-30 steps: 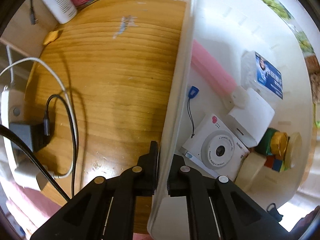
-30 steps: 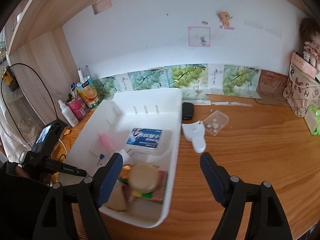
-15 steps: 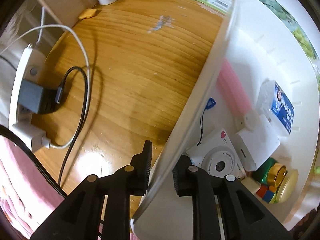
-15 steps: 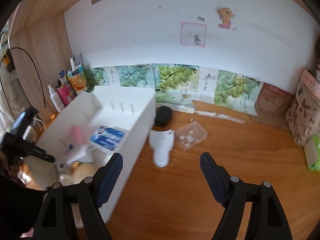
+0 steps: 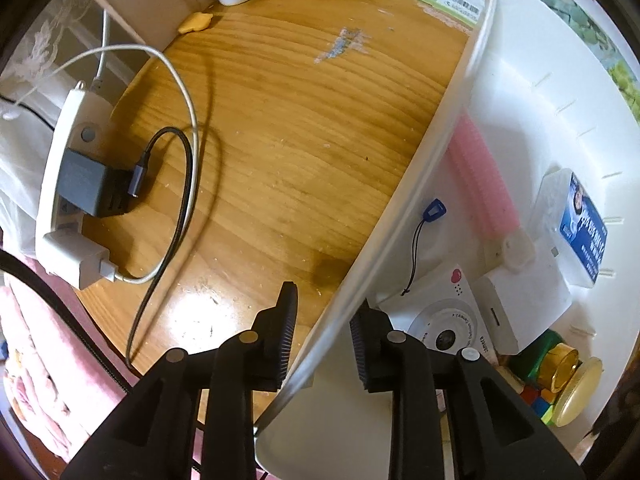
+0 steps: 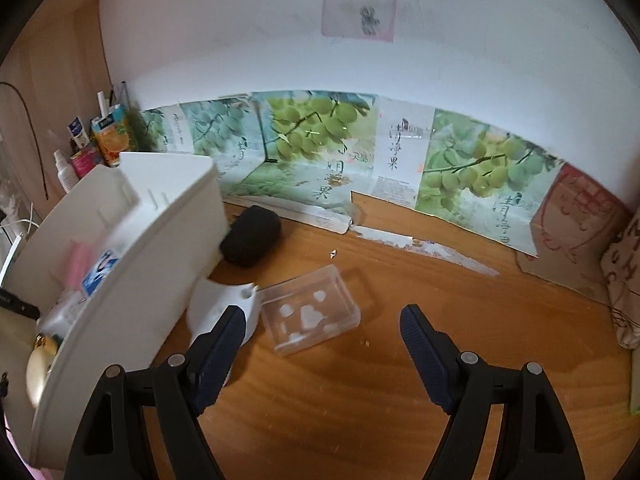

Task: Organize rigid objects
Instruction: 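Move the right gripper to the clear plastic box and grasp it, then carry the clear plastic box into the tray and release it, then move the right gripper to the white phone stand and grasp it, then carry the white phone stand into the tray and release it, then move the right gripper to the black charger and grasp it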

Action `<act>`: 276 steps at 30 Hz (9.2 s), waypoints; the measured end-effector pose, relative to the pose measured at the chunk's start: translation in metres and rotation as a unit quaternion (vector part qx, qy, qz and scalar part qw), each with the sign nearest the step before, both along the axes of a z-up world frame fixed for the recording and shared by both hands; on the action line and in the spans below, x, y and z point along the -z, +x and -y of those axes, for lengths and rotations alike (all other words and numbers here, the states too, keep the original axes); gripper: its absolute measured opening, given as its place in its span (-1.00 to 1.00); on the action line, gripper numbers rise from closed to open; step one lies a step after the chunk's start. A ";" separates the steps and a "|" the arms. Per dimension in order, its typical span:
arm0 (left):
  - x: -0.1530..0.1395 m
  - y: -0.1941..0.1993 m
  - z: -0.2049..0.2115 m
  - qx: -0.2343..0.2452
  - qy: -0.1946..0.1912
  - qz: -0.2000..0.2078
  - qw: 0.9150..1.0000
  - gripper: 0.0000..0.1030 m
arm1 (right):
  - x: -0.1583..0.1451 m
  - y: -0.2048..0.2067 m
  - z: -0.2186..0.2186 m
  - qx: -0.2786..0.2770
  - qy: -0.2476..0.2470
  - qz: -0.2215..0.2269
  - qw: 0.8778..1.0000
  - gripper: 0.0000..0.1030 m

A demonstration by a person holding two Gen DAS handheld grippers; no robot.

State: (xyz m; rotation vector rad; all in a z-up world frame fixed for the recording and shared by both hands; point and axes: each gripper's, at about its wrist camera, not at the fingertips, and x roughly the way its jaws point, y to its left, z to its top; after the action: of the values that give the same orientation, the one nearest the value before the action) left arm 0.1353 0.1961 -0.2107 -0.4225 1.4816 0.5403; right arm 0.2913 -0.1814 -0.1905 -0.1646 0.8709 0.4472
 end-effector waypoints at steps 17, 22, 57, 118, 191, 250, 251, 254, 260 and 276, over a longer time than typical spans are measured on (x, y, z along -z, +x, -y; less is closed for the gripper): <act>0.001 0.020 0.014 0.010 0.019 -0.022 1.000 -0.44 | 0.035 0.028 -0.012 -0.019 0.034 -0.043 0.998 0.56; 0.003 0.020 0.016 0.007 0.021 -0.023 0.999 -0.42 | 0.033 0.027 -0.014 -0.022 0.038 -0.036 0.998 0.38; 0.002 0.010 0.019 0.104 -0.015 0.019 0.994 -0.43 | -0.097 -0.079 -0.052 -0.001 0.064 0.073 0.995 0.28; 0.001 -0.032 -0.035 0.063 -0.014 0.031 0.997 -0.77 | -0.068 -0.125 -0.060 0.075 0.039 0.024 0.996 0.56; -0.003 -0.015 0.038 0.065 0.042 0.098 0.992 -0.67 | -0.038 -0.064 -0.038 0.099 0.042 0.047 0.993 0.01; -0.057 0.031 0.029 0.166 0.014 0.160 0.973 0.17 | -0.127 -0.152 -0.114 0.023 0.039 0.115 0.992 0.37; -0.060 0.032 0.028 0.162 0.015 0.165 0.973 0.24 | -0.128 -0.151 -0.112 0.018 0.039 0.116 0.992 0.41; -0.077 0.022 0.031 0.144 0.015 0.198 0.970 0.39 | -0.133 -0.146 -0.103 0.001 0.035 0.121 0.992 0.49; -0.107 0.009 0.056 0.140 0.010 0.257 0.956 0.64 | -0.142 -0.127 -0.077 -0.043 0.030 0.135 0.990 0.54; -0.118 -0.003 0.146 0.136 -0.007 0.267 0.954 0.90 | -0.124 -0.033 -0.022 -0.180 0.032 0.138 0.974 0.57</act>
State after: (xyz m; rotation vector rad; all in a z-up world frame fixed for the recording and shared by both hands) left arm 0.1324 0.0497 -0.0928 -0.3340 0.9971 0.1722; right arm 0.2584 -0.1592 -0.0661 -0.3201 0.5517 0.7702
